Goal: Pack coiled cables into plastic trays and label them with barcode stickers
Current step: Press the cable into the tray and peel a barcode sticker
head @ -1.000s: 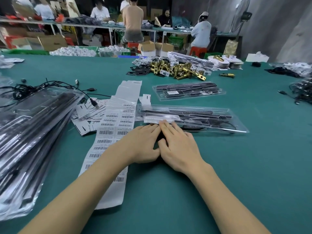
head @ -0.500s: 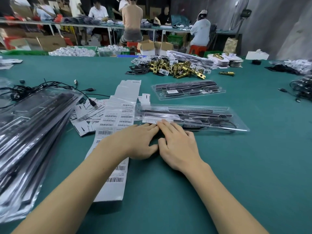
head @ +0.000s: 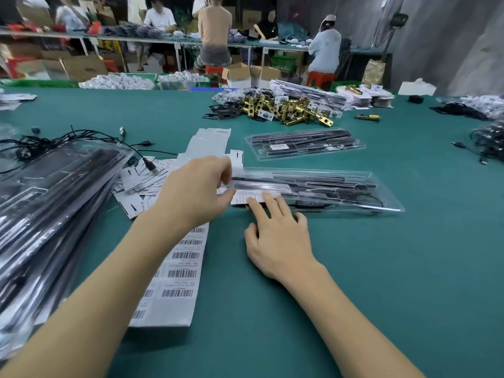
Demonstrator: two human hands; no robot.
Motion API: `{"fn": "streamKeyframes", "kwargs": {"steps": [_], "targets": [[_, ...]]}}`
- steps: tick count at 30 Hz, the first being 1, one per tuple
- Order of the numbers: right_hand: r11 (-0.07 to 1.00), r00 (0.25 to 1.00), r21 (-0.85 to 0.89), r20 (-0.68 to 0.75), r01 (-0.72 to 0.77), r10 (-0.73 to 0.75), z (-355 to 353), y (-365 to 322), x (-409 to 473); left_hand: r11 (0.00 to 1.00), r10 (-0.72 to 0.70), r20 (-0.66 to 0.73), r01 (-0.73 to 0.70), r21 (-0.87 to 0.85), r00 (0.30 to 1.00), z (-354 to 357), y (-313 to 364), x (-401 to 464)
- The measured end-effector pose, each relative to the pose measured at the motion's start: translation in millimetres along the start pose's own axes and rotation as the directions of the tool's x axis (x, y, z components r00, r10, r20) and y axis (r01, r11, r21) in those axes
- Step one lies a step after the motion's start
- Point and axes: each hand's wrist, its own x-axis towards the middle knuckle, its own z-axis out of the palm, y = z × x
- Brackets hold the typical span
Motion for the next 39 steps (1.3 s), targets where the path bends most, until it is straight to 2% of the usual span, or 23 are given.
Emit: {"fn": "streamKeyframes", "kwargs": {"steps": [2, 5, 9, 11, 15, 19, 22, 26, 31, 39], "targets": [[1.000, 1.000, -0.002, 0.013, -0.005, 0.005, 0.9, -0.4, 0.6, 1.000, 0.020, -0.022, -0.020, 0.005, 1.000, 5.8, -4.4, 0.7], [1.000, 1.000, -0.005, 0.024, -0.011, 0.012, 1.6, -0.5, 0.9, 0.998, 0.025, 0.033, -0.026, 0.055, 0.999, 9.5, -14.4, 1.1], [1.000, 1.000, -0.020, 0.024, -0.012, 0.013, 1.1, -0.4, 0.4, 0.999, -0.022, 0.088, 0.019, 0.034, 0.996, 16.9, -23.7, -1.6], [1.000, 1.000, -0.024, 0.022, -0.018, 0.018, 0.0, -0.1, 0.1, 0.998, -0.007, 0.051, 0.005, 0.056, 0.999, 22.0, -23.6, -2.1], [1.000, 1.000, -0.009, -0.009, -0.021, 0.021, -2.7, 1.1, -0.7, 0.985, 0.132, -0.067, -0.123, 0.119, 0.989, 33.7, -15.2, -0.8], [0.999, 0.998, 0.016, -0.029, -0.046, 0.047, -5.1, 1.4, -0.5, 0.991, 0.126, -0.100, -0.120, 0.064, 0.987, 40.7, -10.3, -0.9], [0.999, 0.999, -0.014, -0.030, -0.037, 0.037, -4.8, 1.7, -0.9, 0.993, 0.113, -0.063, -0.114, -0.014, 0.992, 39.3, -15.8, -2.3], [0.999, 0.999, -0.013, -0.033, -0.034, 0.034, -2.6, 1.4, -0.8, 0.990, 0.135, 0.009, -0.134, -0.036, 0.991, 36.0, -26.1, -4.4], [0.997, 0.997, 0.019, -0.009, -0.075, 0.075, -1.2, 0.2, -2.0, 0.990, 0.104, 0.032, -0.100, -0.097, 0.994, 38.0, -30.2, -4.6], [0.997, 0.997, -0.007, -0.009, -0.079, 0.079, 0.1, 0.6, -2.2, 0.996, 0.064, 0.089, -0.058, -0.068, 0.994, 39.8, -35.2, -3.7]]}}
